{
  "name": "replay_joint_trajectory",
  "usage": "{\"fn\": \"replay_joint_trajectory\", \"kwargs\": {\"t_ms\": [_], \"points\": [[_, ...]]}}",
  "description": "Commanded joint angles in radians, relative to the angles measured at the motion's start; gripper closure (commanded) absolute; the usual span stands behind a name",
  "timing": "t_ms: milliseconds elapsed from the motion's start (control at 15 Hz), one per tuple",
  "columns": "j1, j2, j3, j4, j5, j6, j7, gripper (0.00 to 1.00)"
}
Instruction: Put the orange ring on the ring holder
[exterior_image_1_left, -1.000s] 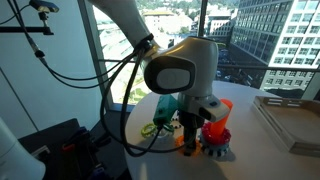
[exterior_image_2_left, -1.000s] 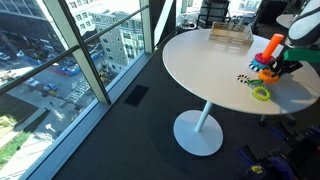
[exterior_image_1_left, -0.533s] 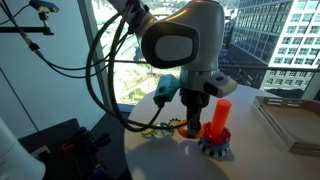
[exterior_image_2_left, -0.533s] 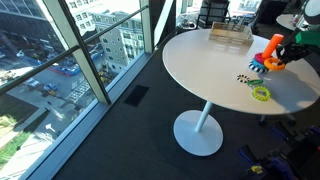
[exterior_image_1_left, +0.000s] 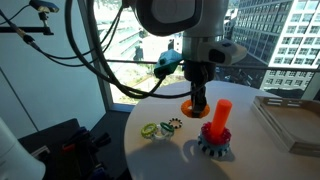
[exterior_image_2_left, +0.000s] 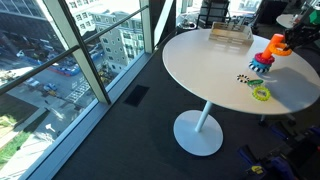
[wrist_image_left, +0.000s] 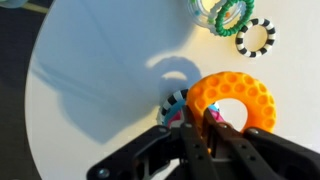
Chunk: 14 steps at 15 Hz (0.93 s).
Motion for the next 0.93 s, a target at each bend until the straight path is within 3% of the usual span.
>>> {"fn": "replay_joint_trajectory", "kwargs": {"t_ms": [0, 867], "points": [[-0.011, -0.022, 0.016, 0.054, 0.033, -0.059, -0.01, 0.95], [-0.02, 0.084, 0.021, 0.314, 0.072, -0.237, 0.009, 0.95]]}}
